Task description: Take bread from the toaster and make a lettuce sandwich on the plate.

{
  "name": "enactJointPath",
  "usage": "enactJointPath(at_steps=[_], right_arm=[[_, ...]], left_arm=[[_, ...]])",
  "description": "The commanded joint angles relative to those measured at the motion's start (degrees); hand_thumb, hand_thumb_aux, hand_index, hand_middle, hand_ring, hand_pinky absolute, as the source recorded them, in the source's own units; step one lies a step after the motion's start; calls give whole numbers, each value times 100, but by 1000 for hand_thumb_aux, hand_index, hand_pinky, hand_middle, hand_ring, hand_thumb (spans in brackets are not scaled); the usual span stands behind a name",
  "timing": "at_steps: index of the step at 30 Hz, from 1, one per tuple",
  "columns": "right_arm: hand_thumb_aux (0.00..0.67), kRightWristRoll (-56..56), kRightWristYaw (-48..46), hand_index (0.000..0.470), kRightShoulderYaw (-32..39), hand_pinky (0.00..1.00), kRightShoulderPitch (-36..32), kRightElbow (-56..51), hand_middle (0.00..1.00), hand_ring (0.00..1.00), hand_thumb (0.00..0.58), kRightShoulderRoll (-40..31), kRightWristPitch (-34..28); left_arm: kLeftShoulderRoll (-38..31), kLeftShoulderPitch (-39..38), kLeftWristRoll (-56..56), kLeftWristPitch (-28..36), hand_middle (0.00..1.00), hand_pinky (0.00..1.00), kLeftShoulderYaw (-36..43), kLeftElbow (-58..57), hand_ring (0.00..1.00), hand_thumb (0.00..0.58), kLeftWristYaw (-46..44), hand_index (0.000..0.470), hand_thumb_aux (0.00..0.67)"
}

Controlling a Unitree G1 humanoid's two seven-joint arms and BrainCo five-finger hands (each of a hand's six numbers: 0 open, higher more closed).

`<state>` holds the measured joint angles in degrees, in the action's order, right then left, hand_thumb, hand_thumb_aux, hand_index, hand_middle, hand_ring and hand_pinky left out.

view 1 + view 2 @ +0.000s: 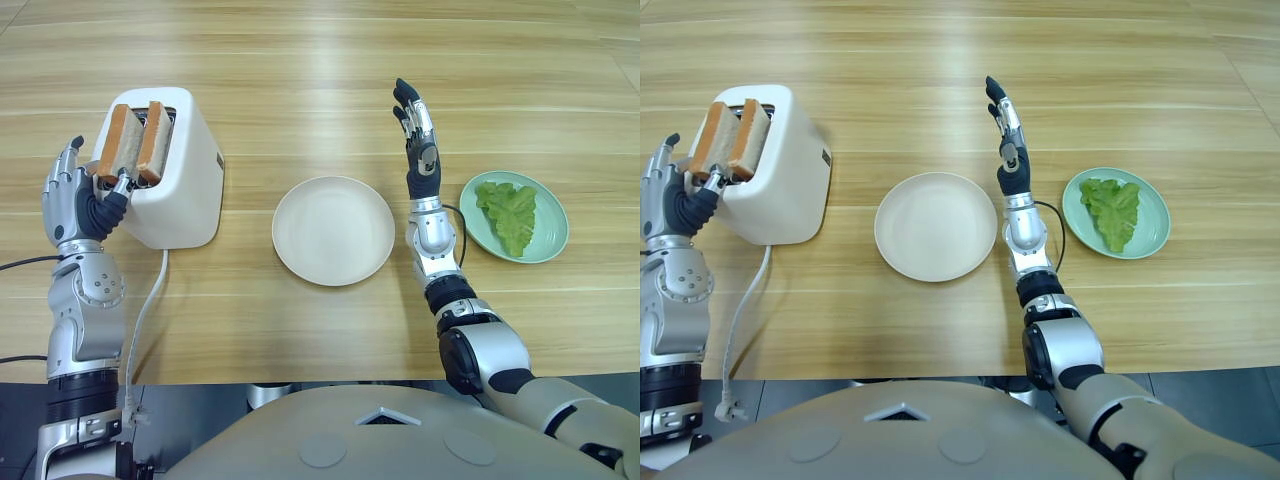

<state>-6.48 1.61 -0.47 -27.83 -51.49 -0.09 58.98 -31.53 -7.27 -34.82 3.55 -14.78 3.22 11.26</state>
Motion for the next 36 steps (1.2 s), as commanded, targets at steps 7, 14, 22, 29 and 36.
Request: enactJointPath(at_steps=[7, 14, 22, 29, 36], right_arm=[[0, -31, 10, 0, 35, 0, -23, -147, 0, 0, 0, 4, -88], [0, -37, 6, 0, 43, 0, -14, -139, 0, 0, 0, 21, -67], [0, -42, -3, 0, 56, 0, 11, -107, 0, 0, 0, 9, -70], [0, -71, -8, 0, 92, 0, 3, -145, 0, 0, 0, 24, -82], [0, -67, -1, 0, 125, 0, 0, -156, 0, 0, 0, 25, -83]], left_arm=[[-136, 324, -87, -96, 20, 20, 94, 338, 20, 580, -37, 460, 670], [-92, 344, -71, -123, 1000, 1000, 181, 293, 1000, 580, -66, 460, 670], [-111, 358, -122, -185, 1000, 1000, 195, 265, 1000, 580, 15, 460, 670], [-288, 478, -180, -174, 1000, 1000, 64, 336, 1000, 580, 50, 460, 670], [-579, 694, -222, -113, 1000, 1000, -111, 706, 1000, 580, -45, 460, 670]])
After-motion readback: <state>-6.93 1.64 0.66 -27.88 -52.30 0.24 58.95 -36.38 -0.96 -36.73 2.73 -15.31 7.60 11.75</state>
